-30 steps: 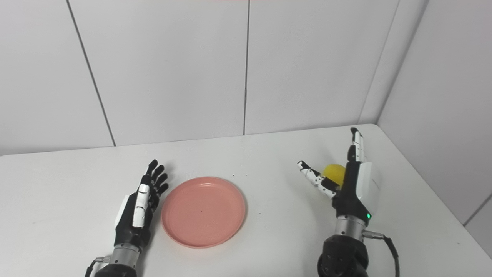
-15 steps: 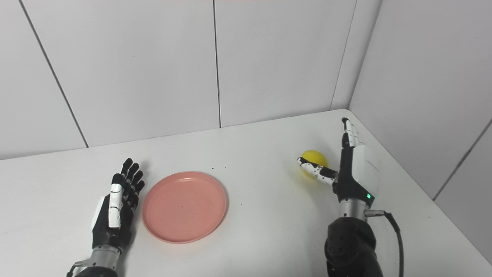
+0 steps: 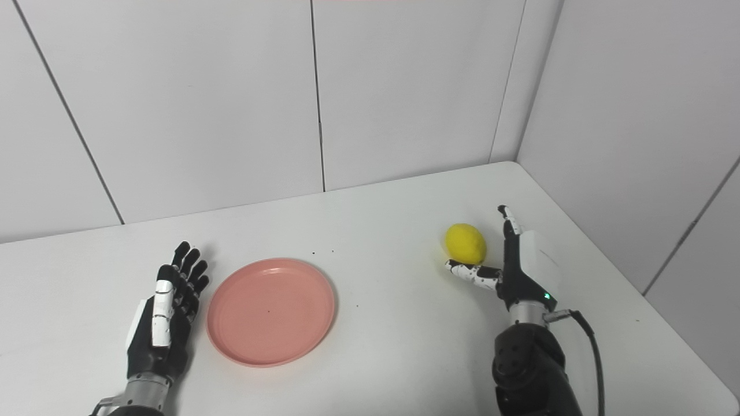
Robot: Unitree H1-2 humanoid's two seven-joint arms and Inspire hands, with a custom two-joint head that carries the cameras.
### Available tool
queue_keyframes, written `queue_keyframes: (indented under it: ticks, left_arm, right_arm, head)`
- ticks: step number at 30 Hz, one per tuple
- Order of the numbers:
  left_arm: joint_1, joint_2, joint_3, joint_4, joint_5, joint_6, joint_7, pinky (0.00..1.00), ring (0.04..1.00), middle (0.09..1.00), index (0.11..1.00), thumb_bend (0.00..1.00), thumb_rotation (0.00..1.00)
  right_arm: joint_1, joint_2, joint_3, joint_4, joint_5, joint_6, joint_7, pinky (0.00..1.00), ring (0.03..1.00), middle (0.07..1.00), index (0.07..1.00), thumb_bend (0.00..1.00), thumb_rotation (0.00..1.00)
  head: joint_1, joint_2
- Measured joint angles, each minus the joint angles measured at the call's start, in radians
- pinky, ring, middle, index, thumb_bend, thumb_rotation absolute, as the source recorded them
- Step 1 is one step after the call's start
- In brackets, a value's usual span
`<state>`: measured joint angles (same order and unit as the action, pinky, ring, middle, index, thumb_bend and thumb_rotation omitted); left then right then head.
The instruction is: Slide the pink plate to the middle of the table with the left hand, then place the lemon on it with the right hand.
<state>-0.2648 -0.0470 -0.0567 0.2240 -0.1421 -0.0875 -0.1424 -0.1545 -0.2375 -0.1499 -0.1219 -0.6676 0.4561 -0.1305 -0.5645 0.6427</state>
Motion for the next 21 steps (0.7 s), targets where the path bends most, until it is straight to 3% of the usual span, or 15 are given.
queue_keyframes:
  ticks: [14,21]
  left_arm:
    - [0.003,0.002,0.005,-0.005,-0.001,0.002,-0.004,0.99,0.981,0.988,0.988,0.64,1.00]
    - [0.004,0.002,0.007,-0.007,0.003,0.016,-0.003,0.99,0.986,0.993,0.995,0.64,1.00]
  right_arm:
    - [-0.090,-0.021,0.048,0.143,0.067,-0.010,-0.012,0.73,0.841,0.885,0.884,0.90,0.31]
    - [-0.121,-0.039,0.045,0.213,0.113,-0.052,-0.060,0.67,0.791,0.852,0.831,0.82,0.18]
  head:
    - [0.012,0.000]
    - [0.023,-0.005]
